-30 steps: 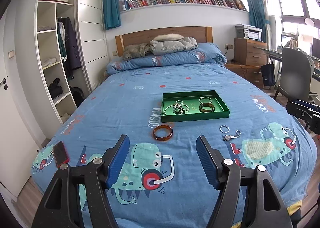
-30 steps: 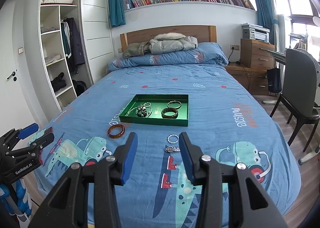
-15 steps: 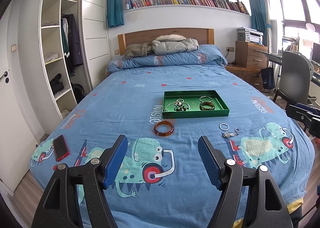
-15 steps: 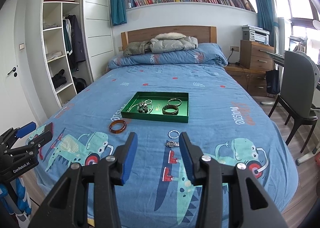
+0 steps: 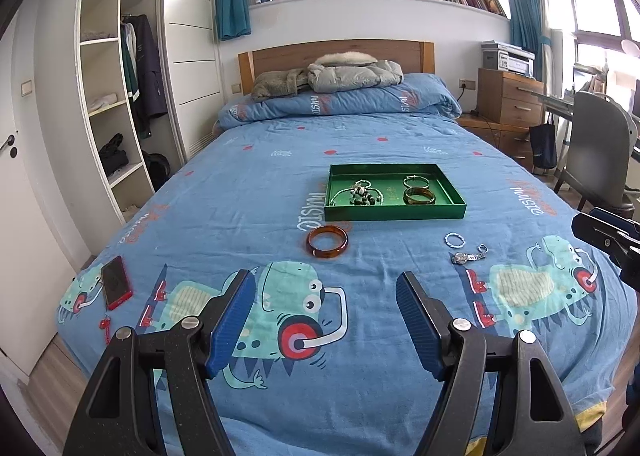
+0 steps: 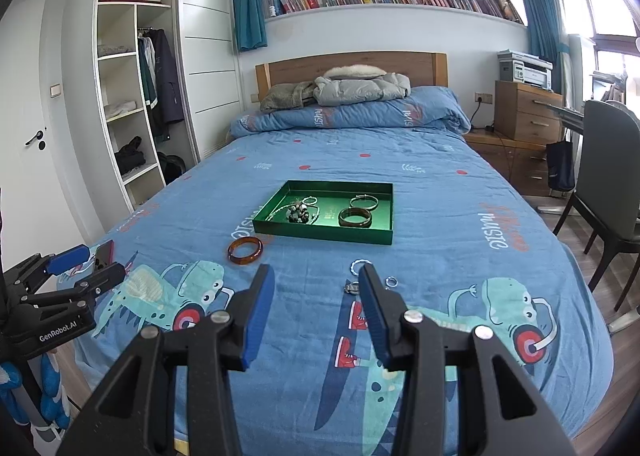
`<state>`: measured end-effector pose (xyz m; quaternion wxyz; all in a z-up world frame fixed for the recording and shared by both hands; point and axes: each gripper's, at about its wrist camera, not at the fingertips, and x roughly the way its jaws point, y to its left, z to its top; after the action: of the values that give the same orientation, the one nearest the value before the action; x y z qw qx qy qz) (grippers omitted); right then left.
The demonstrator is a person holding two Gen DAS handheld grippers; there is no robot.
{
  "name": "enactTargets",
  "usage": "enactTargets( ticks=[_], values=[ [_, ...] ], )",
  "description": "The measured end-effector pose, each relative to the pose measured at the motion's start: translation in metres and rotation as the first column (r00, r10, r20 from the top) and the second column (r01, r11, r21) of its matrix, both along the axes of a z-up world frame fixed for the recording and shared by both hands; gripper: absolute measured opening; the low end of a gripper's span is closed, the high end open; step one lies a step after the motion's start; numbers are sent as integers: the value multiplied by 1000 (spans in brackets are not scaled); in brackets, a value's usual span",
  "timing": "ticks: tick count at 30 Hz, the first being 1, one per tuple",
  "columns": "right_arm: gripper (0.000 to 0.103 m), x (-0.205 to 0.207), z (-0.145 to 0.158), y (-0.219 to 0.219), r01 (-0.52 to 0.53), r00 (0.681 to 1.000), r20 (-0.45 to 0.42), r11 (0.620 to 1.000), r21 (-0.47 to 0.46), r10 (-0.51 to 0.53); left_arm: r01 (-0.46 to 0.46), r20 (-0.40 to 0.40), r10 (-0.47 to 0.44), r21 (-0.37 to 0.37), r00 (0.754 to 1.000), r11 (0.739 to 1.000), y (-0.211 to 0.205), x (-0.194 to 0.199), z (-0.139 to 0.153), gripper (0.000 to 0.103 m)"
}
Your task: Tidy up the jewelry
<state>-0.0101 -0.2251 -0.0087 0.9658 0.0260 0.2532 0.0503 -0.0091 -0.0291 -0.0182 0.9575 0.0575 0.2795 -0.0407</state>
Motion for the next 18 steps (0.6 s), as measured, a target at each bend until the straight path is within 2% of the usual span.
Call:
enactTargets(
  ticks=[7, 18],
  values=[
    [42, 17, -24, -9, -3, 999, -52, 999, 36, 5, -18, -35, 20, 38, 999, 999, -8, 11, -12, 72],
    [42, 35, -43, -29, 34, 996, -83, 997, 70, -28, -4, -82, 10, 75, 997, 997, -21, 32, -29, 72]
  ],
)
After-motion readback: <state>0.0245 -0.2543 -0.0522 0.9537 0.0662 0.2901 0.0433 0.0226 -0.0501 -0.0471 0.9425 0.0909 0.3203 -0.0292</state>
